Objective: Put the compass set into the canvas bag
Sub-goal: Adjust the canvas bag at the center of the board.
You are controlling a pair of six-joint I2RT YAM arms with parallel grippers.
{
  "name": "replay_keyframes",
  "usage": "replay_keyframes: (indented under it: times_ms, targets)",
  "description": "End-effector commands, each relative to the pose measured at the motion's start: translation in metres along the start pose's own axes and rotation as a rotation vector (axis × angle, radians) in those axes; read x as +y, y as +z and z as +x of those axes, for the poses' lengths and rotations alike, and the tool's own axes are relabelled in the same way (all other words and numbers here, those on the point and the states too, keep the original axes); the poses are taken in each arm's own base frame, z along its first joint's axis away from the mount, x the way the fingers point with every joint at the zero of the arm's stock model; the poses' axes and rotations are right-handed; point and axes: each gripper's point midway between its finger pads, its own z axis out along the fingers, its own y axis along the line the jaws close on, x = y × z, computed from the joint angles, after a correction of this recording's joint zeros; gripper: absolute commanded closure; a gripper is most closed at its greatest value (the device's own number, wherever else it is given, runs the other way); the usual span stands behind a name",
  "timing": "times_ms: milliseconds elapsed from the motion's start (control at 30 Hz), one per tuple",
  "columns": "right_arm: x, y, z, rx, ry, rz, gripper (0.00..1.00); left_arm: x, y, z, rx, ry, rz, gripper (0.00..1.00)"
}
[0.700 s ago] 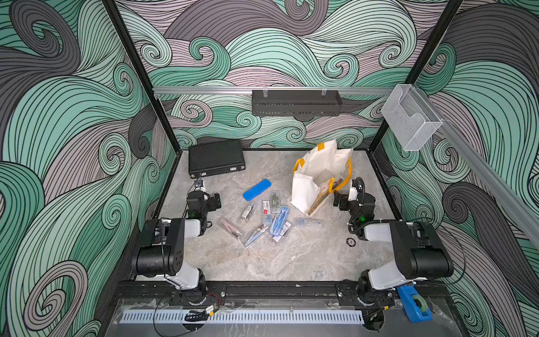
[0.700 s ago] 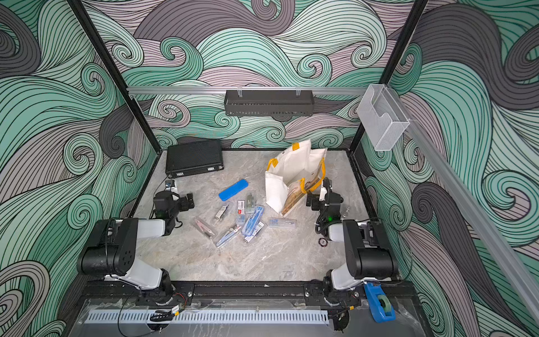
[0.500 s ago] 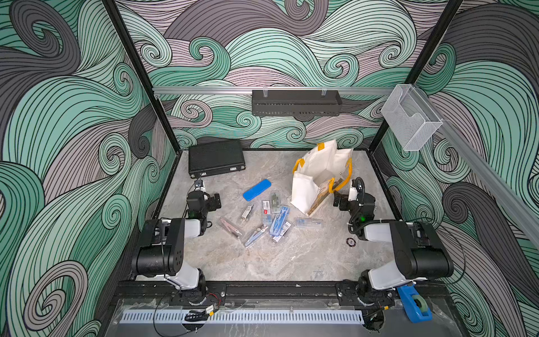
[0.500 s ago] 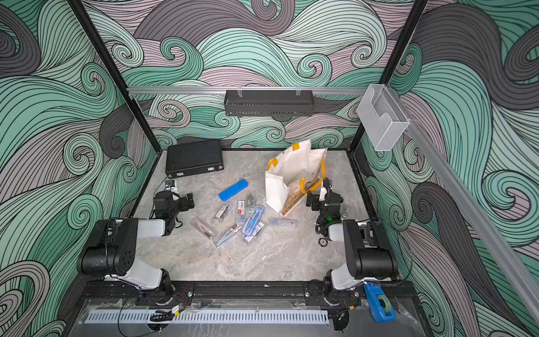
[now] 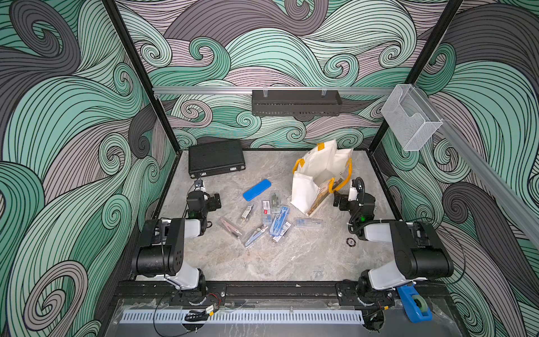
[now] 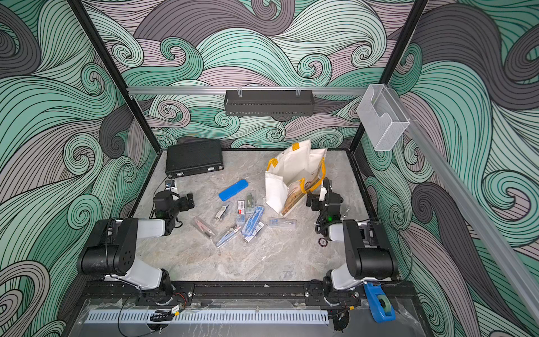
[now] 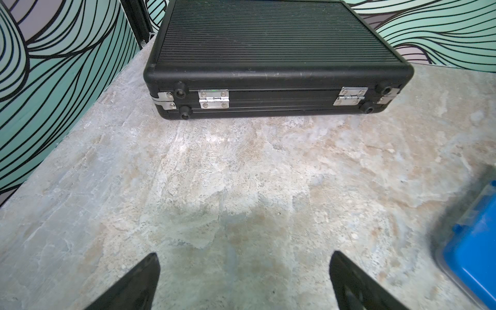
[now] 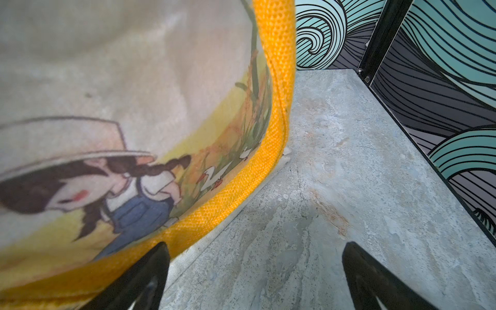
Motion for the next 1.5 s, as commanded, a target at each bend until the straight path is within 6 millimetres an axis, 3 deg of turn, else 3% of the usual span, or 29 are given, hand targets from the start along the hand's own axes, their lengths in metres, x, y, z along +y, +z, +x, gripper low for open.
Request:
replay_keyframes:
  times_ms: [0,1033,1167,1333,1467]
  targets:
    - [0.002,0.002,-0.006,-0.014,-0.016,-0.005,0.0,-0.002,0.0,-0.018,-0.034,0.009,0.009,0.01]
    - [0.002,-0.001,-0.007,-0.028,-0.019,-0.006,0.0,-0.006,0.0,-0.018,-0.031,0.02,0.035,0.01]
    - [-0.001,-0.014,-0.027,-0.014,-0.002,0.01,0.0,-0.008,0.0,-0.032,-0.005,0.044,0.042,0.01]
    - [-0.007,-0.039,-0.046,0.064,0.102,0.048,0.0,-0.001,-0.004,-0.041,0.222,-0.086,-0.031,0.01]
    - [-0.013,-0.061,-0.05,0.131,0.2,0.097,0.0,-0.022,-0.01,-0.043,0.312,-0.124,-0.017,0.01]
